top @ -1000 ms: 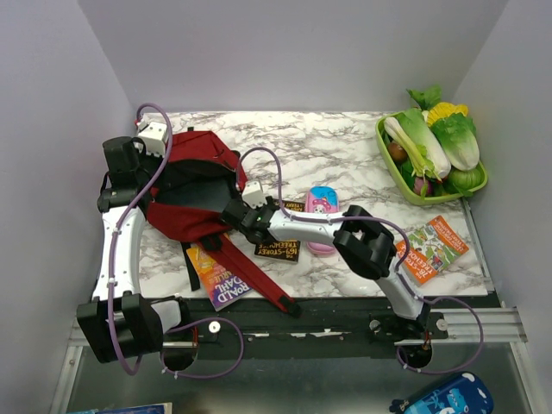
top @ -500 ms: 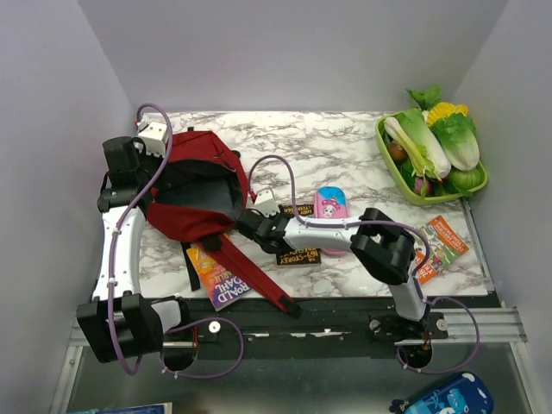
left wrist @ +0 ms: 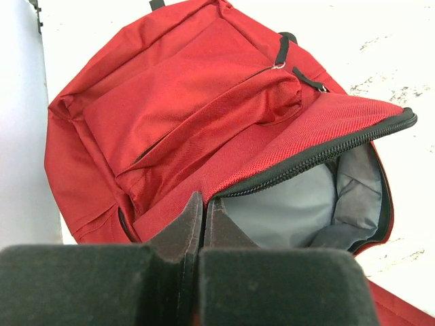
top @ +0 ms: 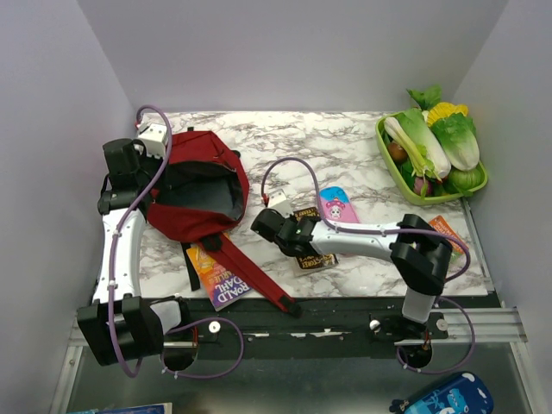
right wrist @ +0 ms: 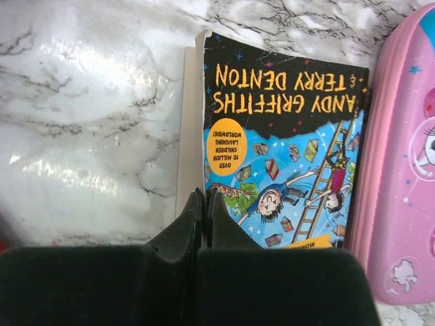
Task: Pack the student bag
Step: Pick up the book from the center of the board.
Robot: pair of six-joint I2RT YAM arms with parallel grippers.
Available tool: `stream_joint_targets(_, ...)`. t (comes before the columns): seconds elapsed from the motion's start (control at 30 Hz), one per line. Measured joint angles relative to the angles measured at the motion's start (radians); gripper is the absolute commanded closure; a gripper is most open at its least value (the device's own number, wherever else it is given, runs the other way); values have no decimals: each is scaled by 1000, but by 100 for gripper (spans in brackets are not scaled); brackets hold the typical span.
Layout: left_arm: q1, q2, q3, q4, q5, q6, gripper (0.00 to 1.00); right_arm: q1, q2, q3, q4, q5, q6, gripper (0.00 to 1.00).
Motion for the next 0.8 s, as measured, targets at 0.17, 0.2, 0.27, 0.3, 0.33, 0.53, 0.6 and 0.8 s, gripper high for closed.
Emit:
stream_joint_targets(0.17,0,-6,-19,0,4,-5,100,8,-109,-43,6,0,-26,99)
stream_joint_targets(0.2,0,-6,-21,0,6,-7,100,9,-127,-43,8,0,-30,99)
stream_joint_targets(0.27,0,-6,-21,0,12,-11,100,10,-159,-43,10,0,-42,99)
stream_joint_targets(0.3,0,-6,-21,0,18,-13,100,11,-175,-42,10,0,-50,99)
stream_joint_targets(0.33,0,-5,-21,0,24,-16,100,13,-190,-41,12,-1,-62,99)
stream_joint_targets(0.53,-5,-5,-20,-2,95,-21,100,23,-266,39,29,-18,-163,99)
stream_joint_targets(0.6,-13,-3,-20,-6,117,-8,100,27,-293,77,43,-21,-211,99)
stream_joint_targets(0.8,-41,23,-18,-46,196,60,100,53,-374,160,61,-78,-351,99)
